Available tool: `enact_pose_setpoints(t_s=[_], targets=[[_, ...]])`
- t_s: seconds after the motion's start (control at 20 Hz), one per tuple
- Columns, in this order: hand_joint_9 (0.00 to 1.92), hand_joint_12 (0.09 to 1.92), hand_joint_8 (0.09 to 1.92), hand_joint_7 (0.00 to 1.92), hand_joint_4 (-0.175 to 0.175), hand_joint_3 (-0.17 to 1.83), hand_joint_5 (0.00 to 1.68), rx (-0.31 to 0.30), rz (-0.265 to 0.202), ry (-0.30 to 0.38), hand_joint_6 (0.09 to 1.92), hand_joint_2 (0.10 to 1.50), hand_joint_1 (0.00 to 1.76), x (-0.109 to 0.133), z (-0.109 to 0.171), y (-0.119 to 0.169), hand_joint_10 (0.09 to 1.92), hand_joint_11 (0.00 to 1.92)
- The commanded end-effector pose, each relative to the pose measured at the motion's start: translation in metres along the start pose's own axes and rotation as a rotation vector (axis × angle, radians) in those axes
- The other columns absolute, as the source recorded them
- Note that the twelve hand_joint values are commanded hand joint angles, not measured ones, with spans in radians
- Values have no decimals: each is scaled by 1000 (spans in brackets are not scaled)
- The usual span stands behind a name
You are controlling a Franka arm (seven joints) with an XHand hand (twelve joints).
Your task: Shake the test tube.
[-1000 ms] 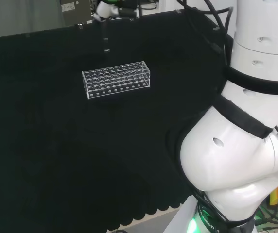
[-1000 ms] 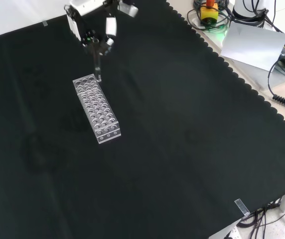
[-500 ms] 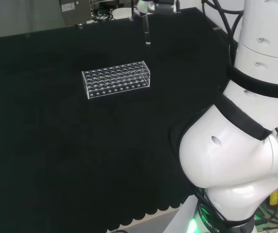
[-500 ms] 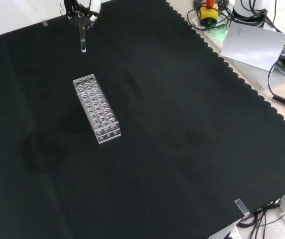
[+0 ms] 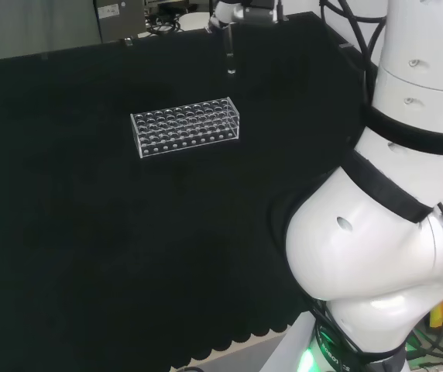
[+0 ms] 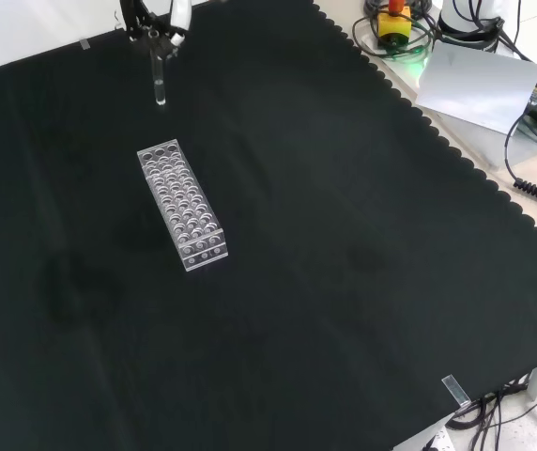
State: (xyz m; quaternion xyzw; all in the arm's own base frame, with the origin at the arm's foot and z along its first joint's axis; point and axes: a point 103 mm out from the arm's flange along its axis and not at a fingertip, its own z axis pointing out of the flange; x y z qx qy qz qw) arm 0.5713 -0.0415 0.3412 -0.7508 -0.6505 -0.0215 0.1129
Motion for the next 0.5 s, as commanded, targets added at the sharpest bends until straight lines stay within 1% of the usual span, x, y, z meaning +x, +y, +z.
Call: enact_pose_setpoints(t_s=[0.05, 0.3, 0.4, 0.5], targets=[[1797, 914, 291, 1868, -175, 696, 1485, 27, -84, 41, 277, 575, 1236, 56, 12, 3, 211, 1320], [1797, 914, 290, 1868, -175, 696, 1486, 48, -158, 53, 276, 574, 1236, 103, 21, 2, 210, 1320], [1797, 915, 290, 1868, -175, 696, 1486, 58, -181, 65, 275, 574, 1236, 116, 24, 1, 209, 1320], [1797, 915, 290, 1869, -175, 696, 1486, 67, -196, 77, 275, 574, 1236, 123, 26, 2, 209, 1320]])
